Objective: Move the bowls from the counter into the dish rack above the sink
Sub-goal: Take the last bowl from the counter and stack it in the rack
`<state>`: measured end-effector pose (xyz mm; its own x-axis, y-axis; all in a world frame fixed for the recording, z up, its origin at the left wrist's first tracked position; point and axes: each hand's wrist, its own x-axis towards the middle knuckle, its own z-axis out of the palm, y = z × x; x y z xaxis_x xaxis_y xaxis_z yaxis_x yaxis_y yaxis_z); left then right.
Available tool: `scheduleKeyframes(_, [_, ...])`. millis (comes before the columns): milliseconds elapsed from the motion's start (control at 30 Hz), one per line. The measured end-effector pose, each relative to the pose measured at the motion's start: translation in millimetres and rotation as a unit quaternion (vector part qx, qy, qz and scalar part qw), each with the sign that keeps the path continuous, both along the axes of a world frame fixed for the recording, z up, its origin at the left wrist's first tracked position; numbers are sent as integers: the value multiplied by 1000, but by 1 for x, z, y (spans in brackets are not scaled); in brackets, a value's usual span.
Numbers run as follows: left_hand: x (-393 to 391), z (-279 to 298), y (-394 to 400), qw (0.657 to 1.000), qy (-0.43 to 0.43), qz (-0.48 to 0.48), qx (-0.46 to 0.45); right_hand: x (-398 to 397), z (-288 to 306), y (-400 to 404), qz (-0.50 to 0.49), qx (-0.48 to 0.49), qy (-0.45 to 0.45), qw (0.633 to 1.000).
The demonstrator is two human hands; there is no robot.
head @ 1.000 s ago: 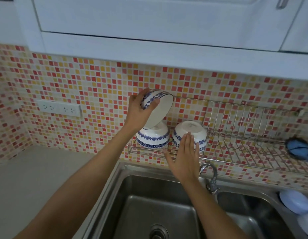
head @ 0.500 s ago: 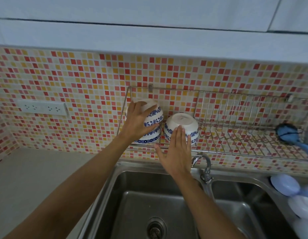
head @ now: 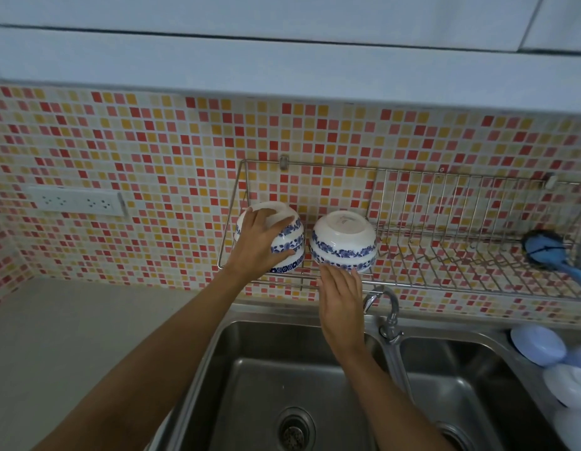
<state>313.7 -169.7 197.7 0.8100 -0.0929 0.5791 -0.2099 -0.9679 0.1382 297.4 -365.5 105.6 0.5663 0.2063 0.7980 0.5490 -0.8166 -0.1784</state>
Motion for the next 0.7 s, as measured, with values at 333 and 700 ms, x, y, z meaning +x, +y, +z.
scheduleKeyframes(333, [0,-3,1,999,25,-14,-40,-3,4,-2,-19,-20,-3,1000])
scheduleKeyframes(700, [-13,-16,0,995,20,-54,-82,-2,2,1,-33,-11,-20,999])
